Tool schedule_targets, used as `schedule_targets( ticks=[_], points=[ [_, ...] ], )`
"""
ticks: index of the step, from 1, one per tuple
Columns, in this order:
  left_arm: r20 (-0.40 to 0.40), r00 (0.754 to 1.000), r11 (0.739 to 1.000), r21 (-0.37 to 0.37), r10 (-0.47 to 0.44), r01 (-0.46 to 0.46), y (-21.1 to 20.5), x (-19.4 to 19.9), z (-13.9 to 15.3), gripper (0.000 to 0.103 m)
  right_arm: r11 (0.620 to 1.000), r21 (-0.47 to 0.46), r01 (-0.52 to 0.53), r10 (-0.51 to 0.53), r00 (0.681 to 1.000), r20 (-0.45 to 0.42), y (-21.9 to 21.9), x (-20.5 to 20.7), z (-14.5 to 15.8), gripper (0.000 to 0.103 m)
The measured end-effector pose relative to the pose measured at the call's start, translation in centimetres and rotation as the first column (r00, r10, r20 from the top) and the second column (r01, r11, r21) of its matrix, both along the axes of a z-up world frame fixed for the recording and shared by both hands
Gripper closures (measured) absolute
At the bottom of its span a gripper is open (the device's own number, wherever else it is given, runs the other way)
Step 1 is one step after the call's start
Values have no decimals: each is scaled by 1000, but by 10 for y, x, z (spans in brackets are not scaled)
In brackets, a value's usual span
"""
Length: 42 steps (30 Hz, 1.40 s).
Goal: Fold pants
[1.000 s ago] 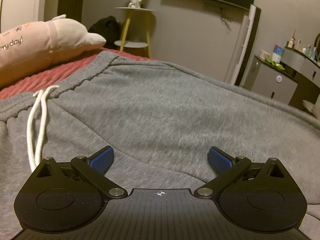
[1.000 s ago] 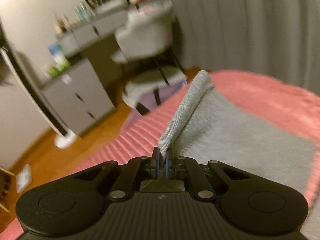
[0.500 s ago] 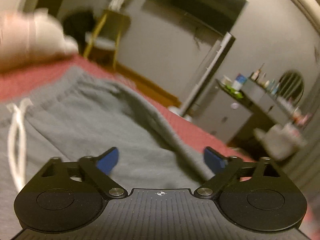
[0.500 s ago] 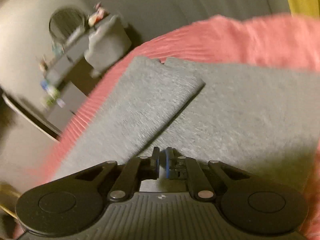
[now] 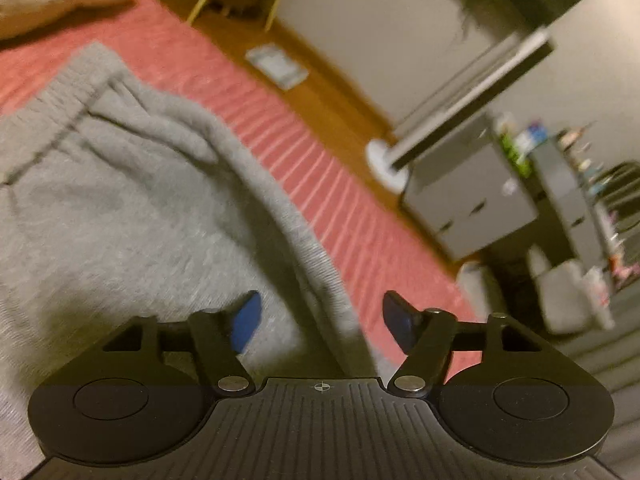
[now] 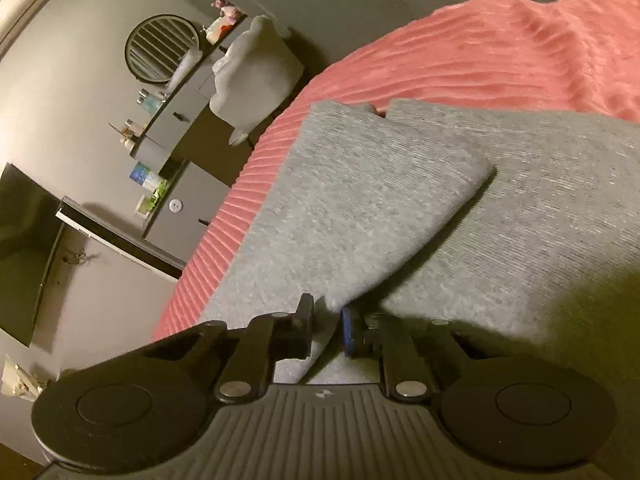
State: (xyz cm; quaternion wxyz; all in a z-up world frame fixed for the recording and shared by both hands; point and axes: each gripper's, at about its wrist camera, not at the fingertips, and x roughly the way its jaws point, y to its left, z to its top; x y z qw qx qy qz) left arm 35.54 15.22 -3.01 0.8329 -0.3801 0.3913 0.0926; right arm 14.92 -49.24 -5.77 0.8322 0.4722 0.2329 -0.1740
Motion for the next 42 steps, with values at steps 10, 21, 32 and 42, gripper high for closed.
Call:
schedule_targets(
  ticks=[10,21,32,42],
  points=[
    [138,989,998,49,-56,50,10,-41,61,93,1000,-21,-8,8,1000,-5,-11,6,26,98],
    [294,952,996,14,-83,83,7,-270,89,93,984,-173,42,-15,988,151,-27,-104,98,98],
    [2,997,997,29,73,-73,21,-302,16,61,993,-53,103,-107,991,-79,-47,-160,7,94],
    [29,982,982,7,189,-189,41,-274,15,47,999,44,31,-31,1000,-6,-46,-138,-1,77]
  ],
)
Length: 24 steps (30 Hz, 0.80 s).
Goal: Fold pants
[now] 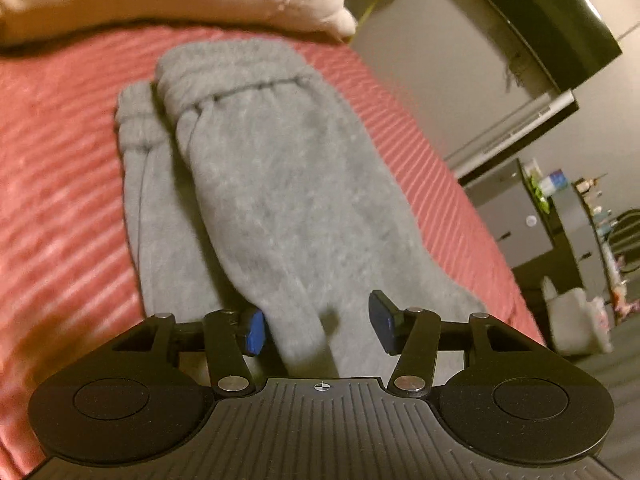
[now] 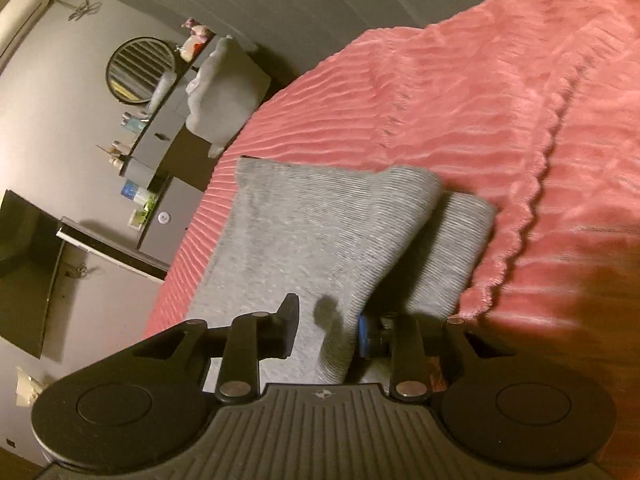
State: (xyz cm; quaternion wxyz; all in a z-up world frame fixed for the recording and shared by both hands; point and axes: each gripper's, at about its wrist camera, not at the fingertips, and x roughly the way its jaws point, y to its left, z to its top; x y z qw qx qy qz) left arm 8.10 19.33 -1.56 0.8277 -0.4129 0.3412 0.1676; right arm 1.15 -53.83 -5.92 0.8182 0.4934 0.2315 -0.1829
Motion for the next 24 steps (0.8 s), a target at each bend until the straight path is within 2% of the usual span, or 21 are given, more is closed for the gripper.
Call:
schedule_targets(
  ticks=[1,3,4,5,6,7,8,9,10,12,15,17,19,24],
  points=[
    [-13,1000,1000,12,-6,7,-1,3,-2,47,1000,-22,-6,6,1000,-6,1,2,1,83],
    [-51,999,999,35,-12,14,-2,13,-6,49,999,-51,-15,13,1000,-28,3,4,0,84],
    [-61,998,999,42,-19,21,-2,17,-8,54,999,-42,-14,13,1000,-24,2,4,-2,84],
    [-60,998,999,42,-24,27,-1,15,-7,60,1000,-20,-8,7,1000,-14,-1,3,-5,83],
    [-58,998,998,46,-29,32,-1,18,-8,74,1000,-1,-5,5,1000,-6,-3,4,-6,77],
    [-58,998,998,52,-35,38,0,17,-10,87,1000,13,-7,7,1000,3,-4,5,-7,77],
    [-58,997,997,58,-44,47,0,17,-8,87,1000,9,-9,9,1000,-4,-3,7,-5,77],
    [-48,998,997,62,-46,49,0,17,-4,89,1000,-16,-18,18,1000,-20,-2,10,-2,85],
    [-29,998,996,75,-51,53,1,10,2,90,998,-64,-30,26,998,-53,2,13,2,98],
    [25,997,991,118,-67,63,-2,2,19,91,984,-165,-62,45,993,-109,9,18,17,98],
    [97,991,987,136,-98,84,-3,-9,39,91,963,-262,-62,40,995,-89,16,13,44,99],
    [107,989,986,141,-104,89,-1,-20,43,91,947,-318,-43,26,998,-58,19,5,60,99],
    [69,992,986,137,-107,97,0,-27,35,91,939,-343,-32,17,999,-47,19,-1,65,99],
    [-94,991,991,86,-97,105,1,-32,0,91,925,-377,-46,-10,989,-145,21,-2,45,99]
  ],
)
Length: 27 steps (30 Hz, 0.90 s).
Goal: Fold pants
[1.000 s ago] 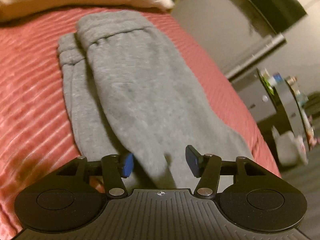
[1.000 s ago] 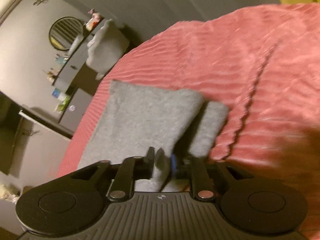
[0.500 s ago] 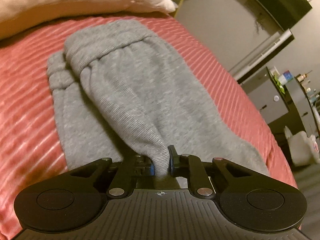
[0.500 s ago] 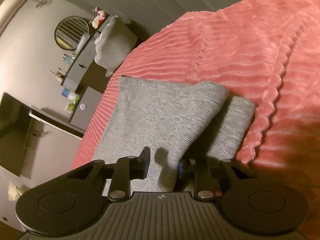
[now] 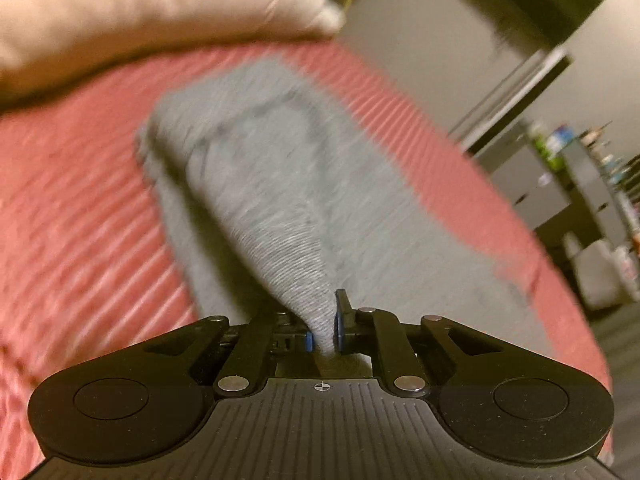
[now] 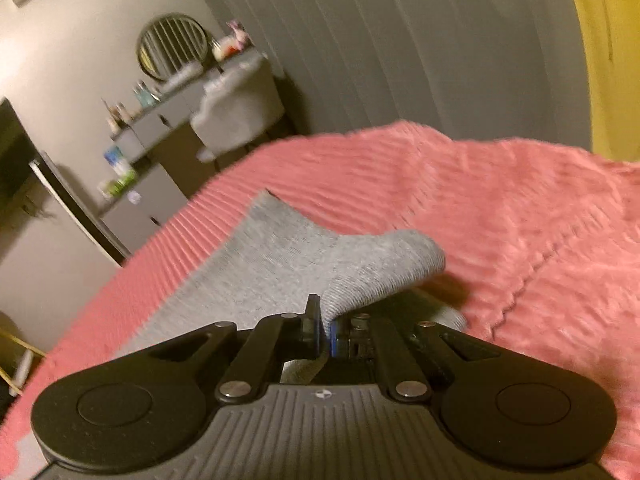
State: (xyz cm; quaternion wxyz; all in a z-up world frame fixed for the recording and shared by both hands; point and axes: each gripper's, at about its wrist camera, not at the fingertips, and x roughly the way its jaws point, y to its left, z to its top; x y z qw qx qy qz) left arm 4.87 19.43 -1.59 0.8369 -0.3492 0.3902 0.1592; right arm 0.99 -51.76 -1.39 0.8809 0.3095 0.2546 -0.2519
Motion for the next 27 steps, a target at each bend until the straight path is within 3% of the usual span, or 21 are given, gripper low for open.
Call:
schedule_targets(
  ticks=[2,5,6,8,11,13,16,18,20,21,22,24,25,27],
  points=[
    [-51,999,1000,0,4,-4,0,1,-7,88,1000,-19,5,-6,998,-63,5,4,-10,99],
    [-82,992,995,23,98,-96,6,-7,8,67,995,-93,32,-47,985,-164,13,9,-17,96],
    [-92,985,988,66,145,-139,7,-11,18,59,992,-119,48,-70,980,-188,14,8,-15,90],
    [-63,979,961,215,193,-176,5,-18,40,52,974,-191,117,-160,962,-223,13,1,-8,87],
    [11,987,888,435,159,-148,-17,-13,66,42,927,-332,177,-251,948,-195,25,-9,13,84],
    [42,997,870,487,67,-79,-35,-1,69,27,917,-373,139,-208,966,-152,42,-7,24,84],
    [8,999,898,438,-47,39,-61,30,54,27,926,-376,-39,-2,994,-106,87,16,29,83],
    [-20,991,908,399,-130,127,-81,50,41,28,914,-360,-189,164,981,-99,122,37,27,83],
    [-57,977,884,416,-206,211,-106,70,26,28,870,-343,-354,335,935,-116,160,62,20,83],
    [-68,970,858,454,-235,240,-118,79,21,29,836,-351,-421,399,907,-135,180,73,17,83],
    [-83,964,825,501,-254,261,-128,87,16,31,795,-369,-482,458,875,-156,201,85,14,83],
    [-137,958,791,540,-254,287,-135,105,4,34,708,-385,-592,567,802,-190,242,104,7,80],
    [-146,961,800,532,-237,278,-130,114,-2,32,663,-382,-643,619,759,-203,259,114,2,76],
    [-109,969,822,514,-220,244,-113,120,-5,28,600,-403,-691,658,713,-241,282,128,-9,66]
  ],
)
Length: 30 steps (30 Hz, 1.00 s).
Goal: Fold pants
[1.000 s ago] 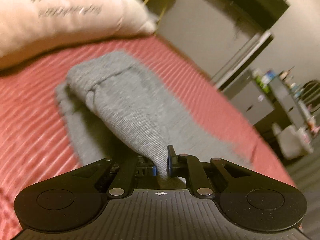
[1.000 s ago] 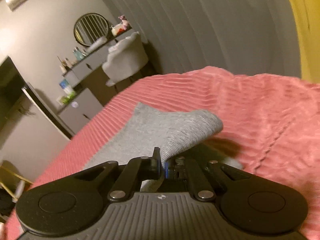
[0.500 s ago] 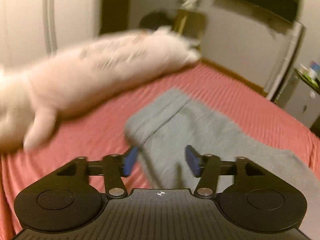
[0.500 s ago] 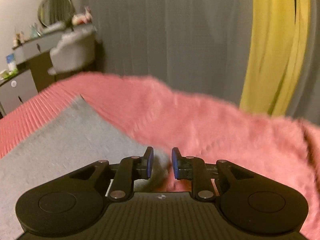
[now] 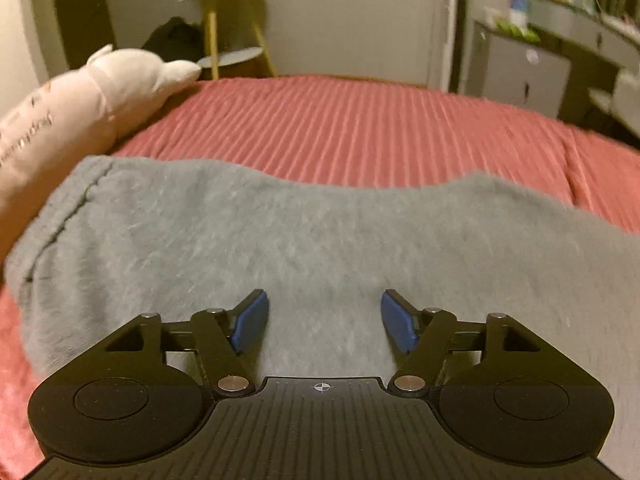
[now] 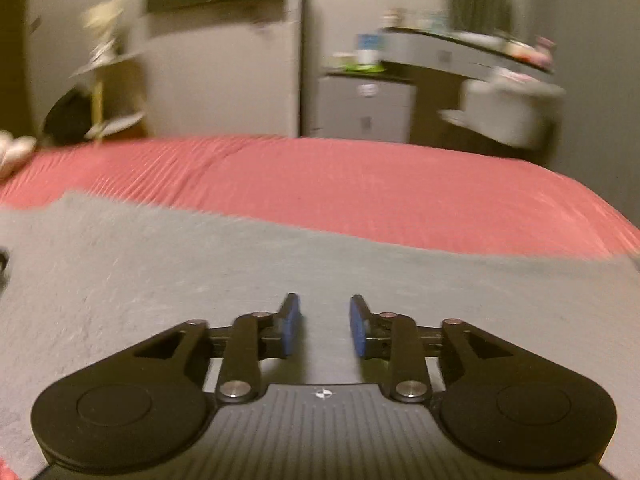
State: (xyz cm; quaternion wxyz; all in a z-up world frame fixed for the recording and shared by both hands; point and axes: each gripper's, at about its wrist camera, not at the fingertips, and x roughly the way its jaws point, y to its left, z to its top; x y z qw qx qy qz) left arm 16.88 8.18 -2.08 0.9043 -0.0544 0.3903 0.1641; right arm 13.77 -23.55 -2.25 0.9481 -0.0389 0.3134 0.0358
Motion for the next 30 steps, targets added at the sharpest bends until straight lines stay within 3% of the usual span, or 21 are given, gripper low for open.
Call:
schedule_targets(
  ticks=[2,4,6,10,12,15,17,19,20,22,24,26,27,28,30],
  points=[
    [22,1000,999,32,-5,5,9,-1,-3,26,997,-71,-3,4,1000,8,8,9,-11,59],
    [42,999,990,140,-13,7,21,0,-8,23,998,-59,8,-7,1000,30,-12,13,-15,37],
    [53,999,974,228,-6,-6,38,0,-15,23,994,-61,90,-88,996,33,-44,18,-15,28],
    [88,996,961,277,2,-26,72,-6,-21,22,949,-44,312,-311,950,16,-144,18,-22,27],
    [78,996,954,300,-50,24,77,-8,-20,23,900,6,435,-435,900,-13,-203,13,-21,27],
    [40,996,940,337,-78,60,76,-10,-11,31,799,-54,599,-600,800,-21,-264,-3,-12,27],
    [56,997,929,370,-56,32,73,-17,-1,32,675,-122,728,-736,675,-43,-300,-22,-8,24],
    [100,995,912,409,-9,-33,64,-32,9,15,616,41,787,-786,617,-38,-317,-60,9,34],
    [123,992,919,393,-15,-35,63,-39,12,14,625,105,774,-775,631,-40,-315,-73,15,34],
    [128,992,942,335,-25,-19,63,-47,11,11,701,193,687,-696,718,-27,-293,-103,20,37],
    [43,998,933,356,48,-60,68,-39,-3,12,780,254,571,-590,807,-3,-268,-120,18,38],
    [-11,993,926,363,114,-102,74,-33,-6,17,810,283,514,-527,849,-36,-258,-136,7,38],
    [0,991,927,354,131,-123,74,-34,1,21,807,271,524,-530,846,-59,-259,-142,-2,40],
    [7,988,924,355,152,-145,72,-34,10,20,795,248,554,-552,830,-82,-263,-149,-11,55],
    [50,981,904,381,189,-194,62,-39,31,7,757,230,612,-615,786,-69,-278,-163,-12,68]
  ],
)
